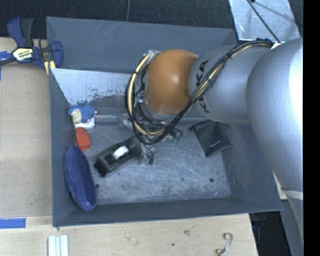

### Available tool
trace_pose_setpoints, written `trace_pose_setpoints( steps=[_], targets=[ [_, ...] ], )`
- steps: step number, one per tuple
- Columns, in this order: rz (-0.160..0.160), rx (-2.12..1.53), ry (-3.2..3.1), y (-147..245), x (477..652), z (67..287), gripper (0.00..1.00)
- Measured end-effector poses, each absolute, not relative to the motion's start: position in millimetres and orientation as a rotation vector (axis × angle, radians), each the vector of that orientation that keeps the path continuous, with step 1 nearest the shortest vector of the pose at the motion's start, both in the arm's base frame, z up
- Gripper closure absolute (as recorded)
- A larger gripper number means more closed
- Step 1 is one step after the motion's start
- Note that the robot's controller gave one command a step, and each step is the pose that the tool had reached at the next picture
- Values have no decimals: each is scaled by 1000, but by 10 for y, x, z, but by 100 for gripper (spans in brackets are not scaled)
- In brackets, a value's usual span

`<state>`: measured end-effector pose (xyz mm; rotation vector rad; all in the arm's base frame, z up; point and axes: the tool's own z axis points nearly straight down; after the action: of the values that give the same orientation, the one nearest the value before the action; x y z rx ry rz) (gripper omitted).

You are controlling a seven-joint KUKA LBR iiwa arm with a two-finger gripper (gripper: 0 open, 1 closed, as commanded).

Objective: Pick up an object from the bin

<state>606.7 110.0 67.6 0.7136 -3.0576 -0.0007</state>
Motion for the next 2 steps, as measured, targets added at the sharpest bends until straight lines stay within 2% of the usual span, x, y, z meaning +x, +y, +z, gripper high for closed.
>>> trace_pose_setpoints(
  steps=[1, 2],
  targets=[
    [-1, 710, -3062, 1094, 6076, 681, 0],
    [4, 710, -3054, 1078, 6067, 689, 100]
  ],
)
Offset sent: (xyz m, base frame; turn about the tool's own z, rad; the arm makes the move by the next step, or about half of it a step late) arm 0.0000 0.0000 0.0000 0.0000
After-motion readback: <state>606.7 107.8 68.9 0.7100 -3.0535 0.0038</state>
